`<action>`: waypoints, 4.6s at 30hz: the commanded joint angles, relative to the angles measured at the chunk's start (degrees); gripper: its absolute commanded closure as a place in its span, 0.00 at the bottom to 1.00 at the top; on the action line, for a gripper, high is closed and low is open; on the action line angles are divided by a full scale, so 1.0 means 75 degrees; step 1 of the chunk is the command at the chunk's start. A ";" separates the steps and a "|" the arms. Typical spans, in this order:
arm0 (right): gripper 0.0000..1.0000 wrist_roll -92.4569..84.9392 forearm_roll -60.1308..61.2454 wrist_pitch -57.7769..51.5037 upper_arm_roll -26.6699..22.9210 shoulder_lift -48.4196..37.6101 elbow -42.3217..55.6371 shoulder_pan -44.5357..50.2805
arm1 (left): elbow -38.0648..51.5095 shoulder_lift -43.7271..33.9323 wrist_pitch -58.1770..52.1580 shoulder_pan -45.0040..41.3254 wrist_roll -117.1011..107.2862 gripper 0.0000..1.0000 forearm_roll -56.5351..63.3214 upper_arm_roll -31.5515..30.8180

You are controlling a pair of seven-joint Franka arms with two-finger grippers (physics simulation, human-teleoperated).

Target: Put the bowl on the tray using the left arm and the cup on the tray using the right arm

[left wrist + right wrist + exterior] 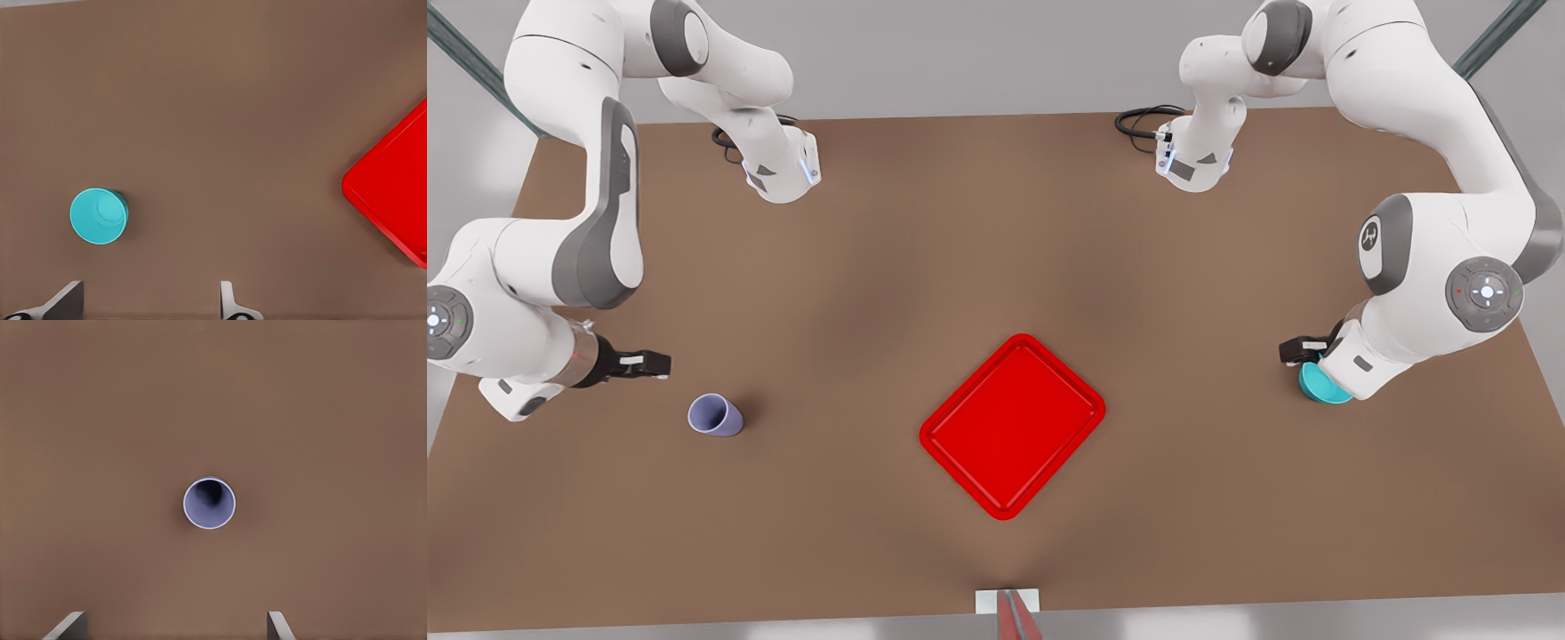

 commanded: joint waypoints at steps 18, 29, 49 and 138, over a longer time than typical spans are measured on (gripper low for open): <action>0.00 0.0130 -0.0012 0.1195 0.0199 -0.0763 -0.2379 0.0414 | -0.3492 0.1123 0.3902 0.2827 0.5279 0.00 -0.2450 0.0926; 0.00 0.0130 -0.0059 0.4887 0.0035 -0.1068 -0.5134 0.0250 | -0.3469 0.2120 0.4453 0.2968 0.5655 0.00 -0.2708 0.0926; 0.00 0.0118 0.0000 0.6949 -0.0059 0.0538 -0.4734 0.0285 | -0.3351 0.2413 0.4617 0.2968 0.5596 0.78 -0.2779 0.0926; 0.79 0.4689 0.1301 0.4676 -0.1301 0.5261 0.2496 0.5828 | -0.1863 -0.1055 0.1102 -0.0630 -0.0322 0.00 0.0069 0.0070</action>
